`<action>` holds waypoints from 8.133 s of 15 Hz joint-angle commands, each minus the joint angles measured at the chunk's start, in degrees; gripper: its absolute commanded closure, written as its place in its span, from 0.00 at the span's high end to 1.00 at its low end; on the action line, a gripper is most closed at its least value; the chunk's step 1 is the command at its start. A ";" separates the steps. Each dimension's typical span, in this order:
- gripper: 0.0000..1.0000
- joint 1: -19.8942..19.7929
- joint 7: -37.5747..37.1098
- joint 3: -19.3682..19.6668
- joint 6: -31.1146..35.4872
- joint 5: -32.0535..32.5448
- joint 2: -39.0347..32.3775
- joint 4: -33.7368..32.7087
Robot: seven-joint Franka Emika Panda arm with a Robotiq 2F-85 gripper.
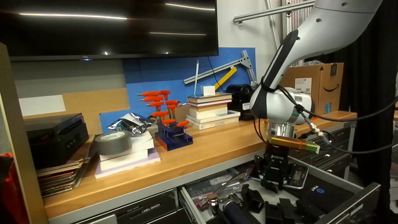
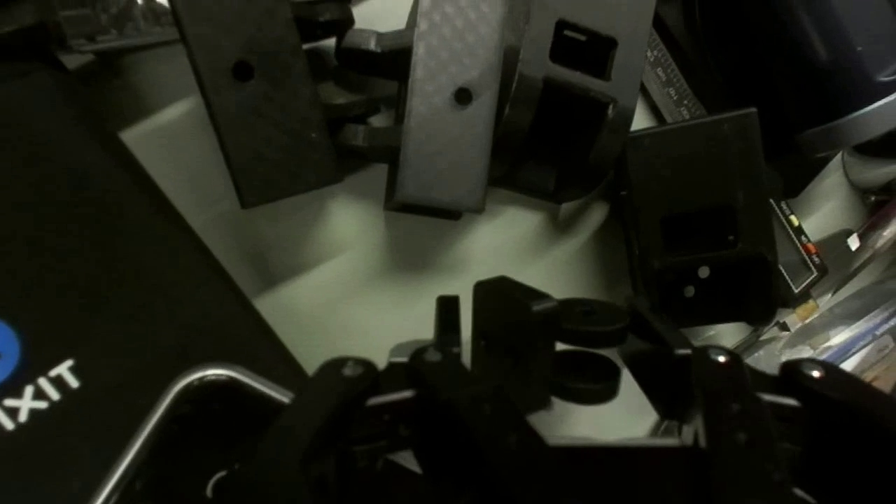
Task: Pick up the black objects from the countertop and put them inside the open drawer then close the drawer
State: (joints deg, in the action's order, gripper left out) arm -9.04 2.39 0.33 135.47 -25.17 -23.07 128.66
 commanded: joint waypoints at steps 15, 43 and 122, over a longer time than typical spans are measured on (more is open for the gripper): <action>1.00 11.60 -52.70 7.70 -11.27 20.49 22.03 18.22; 1.00 10.84 -72.41 1.64 -6.43 30.31 29.51 25.05; 1.00 2.82 -28.55 -6.50 48.69 7.87 7.78 21.60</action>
State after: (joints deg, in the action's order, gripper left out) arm -16.74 -27.90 -14.77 186.95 -14.14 -22.81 146.45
